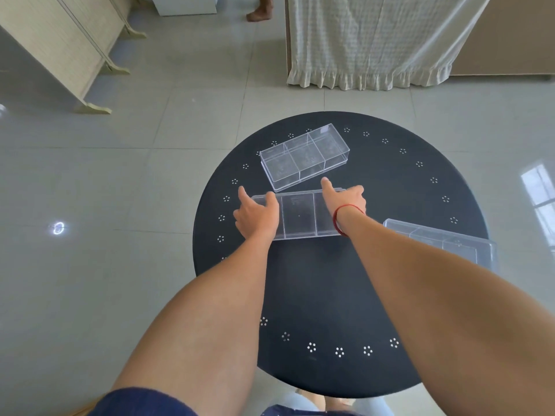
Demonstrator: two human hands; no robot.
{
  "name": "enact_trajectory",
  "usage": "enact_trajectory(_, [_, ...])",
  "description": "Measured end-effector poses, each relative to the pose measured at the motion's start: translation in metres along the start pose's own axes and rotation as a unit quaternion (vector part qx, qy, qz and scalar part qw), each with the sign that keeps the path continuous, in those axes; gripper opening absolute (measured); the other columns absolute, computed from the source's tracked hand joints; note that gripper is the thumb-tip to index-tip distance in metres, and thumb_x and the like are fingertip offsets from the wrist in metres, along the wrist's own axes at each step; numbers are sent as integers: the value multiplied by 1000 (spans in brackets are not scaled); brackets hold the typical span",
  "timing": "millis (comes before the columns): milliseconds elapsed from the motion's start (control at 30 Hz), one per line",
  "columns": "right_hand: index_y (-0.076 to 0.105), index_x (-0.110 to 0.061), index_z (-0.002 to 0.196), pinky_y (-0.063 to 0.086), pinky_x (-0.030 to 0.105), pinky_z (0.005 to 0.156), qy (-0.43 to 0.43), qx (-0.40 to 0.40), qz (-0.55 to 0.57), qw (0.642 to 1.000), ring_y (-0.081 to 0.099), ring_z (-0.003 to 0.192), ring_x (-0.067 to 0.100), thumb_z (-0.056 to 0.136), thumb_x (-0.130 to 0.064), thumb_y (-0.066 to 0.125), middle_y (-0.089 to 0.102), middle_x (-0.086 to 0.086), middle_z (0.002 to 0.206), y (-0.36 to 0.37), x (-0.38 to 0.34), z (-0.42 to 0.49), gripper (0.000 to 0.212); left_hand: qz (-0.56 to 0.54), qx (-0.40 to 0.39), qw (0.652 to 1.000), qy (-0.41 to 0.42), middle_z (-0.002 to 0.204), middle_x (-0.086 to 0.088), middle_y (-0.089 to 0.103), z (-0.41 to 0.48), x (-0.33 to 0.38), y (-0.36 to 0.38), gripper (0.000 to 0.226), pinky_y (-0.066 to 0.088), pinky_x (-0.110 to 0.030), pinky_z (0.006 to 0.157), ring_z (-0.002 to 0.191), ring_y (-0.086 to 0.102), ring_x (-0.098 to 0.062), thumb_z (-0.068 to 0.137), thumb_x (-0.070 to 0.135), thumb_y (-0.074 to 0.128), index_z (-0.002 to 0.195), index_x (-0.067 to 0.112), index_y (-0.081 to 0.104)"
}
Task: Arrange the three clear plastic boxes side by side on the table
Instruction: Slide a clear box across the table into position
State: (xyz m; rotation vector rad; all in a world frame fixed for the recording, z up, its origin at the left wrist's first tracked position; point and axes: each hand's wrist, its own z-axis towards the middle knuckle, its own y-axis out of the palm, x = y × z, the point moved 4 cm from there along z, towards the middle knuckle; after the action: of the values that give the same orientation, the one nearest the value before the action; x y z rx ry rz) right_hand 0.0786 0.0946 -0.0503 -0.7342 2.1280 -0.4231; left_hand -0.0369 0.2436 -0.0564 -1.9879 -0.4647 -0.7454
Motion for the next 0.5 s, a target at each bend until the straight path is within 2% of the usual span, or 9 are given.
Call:
enact_trajectory(167, [26, -12, 147, 42, 47, 104, -25, -12, 45, 999, 52, 126, 35, 87, -59, 53, 47, 12, 145, -11, 2, -5, 81, -25, 32, 998, 52, 147, -5, 46, -19, 3, 2, 61, 33, -47, 107, 131, 40, -30, 94, 38, 42, 151, 24, 24])
enact_trajectory(267, [28, -12, 148, 41, 44, 104, -30, -20, 70, 997, 49, 130, 35, 87, -59, 54, 43, 11, 148, -18, 7, -9, 81, -51, 41, 996, 59, 148, -6, 40, -29, 3, 1, 56, 37, -45, 104, 131, 40, -28, 95, 37, 42, 148, 24, 32])
enact_trajectory(400, [38, -11, 143, 41, 41, 103, -35, -23, 94, 995, 51, 128, 31, 87, -55, 57, 43, 10, 145, -25, 15, -15, 74, -98, 34, 994, 45, 135, -5, 40, -38, -4, 1, 48, 45, -38, 94, 119, 50, -27, 92, 37, 45, 138, 21, 48])
enact_trajectory(500, [45, -9, 138, 43, 37, 99, -48, -22, 64, 997, 53, 124, 30, 89, -38, 60, 45, 11, 143, -29, 24, -20, 60, -102, 44, 992, 52, 121, -5, 40, -46, -14, -3, 35, 45, -31, 83, 107, 56, -28, 88, 35, 56, 117, 15, 58])
